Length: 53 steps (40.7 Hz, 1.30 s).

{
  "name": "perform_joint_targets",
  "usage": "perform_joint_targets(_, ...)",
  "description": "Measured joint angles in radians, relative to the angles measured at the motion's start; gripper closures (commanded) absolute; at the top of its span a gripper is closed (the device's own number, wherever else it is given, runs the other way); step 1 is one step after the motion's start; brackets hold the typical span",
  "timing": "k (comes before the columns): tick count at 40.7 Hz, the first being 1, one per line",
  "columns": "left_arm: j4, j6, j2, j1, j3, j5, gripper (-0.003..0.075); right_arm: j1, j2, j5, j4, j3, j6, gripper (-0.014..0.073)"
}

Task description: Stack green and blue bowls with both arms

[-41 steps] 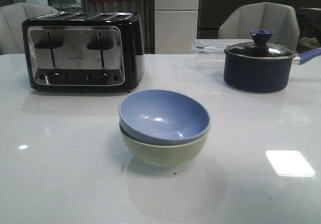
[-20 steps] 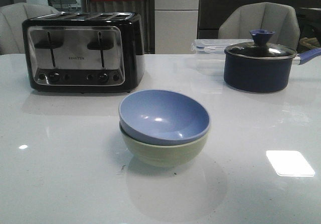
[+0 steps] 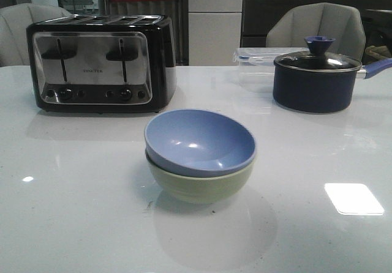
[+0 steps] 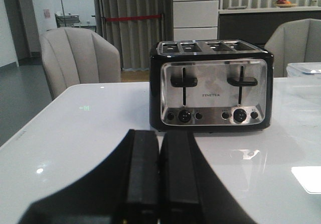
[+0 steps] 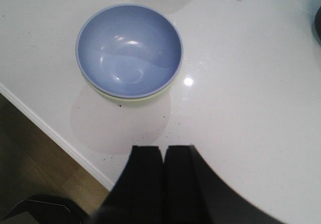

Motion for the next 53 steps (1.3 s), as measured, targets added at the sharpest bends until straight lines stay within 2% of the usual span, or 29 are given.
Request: perform_joint_targets(53,-0.008,-0.002,0.000,0.003,0.000,0.000,0.0627,0.000,-0.002,0.002,0.000,0.002,0.000,0.0537)
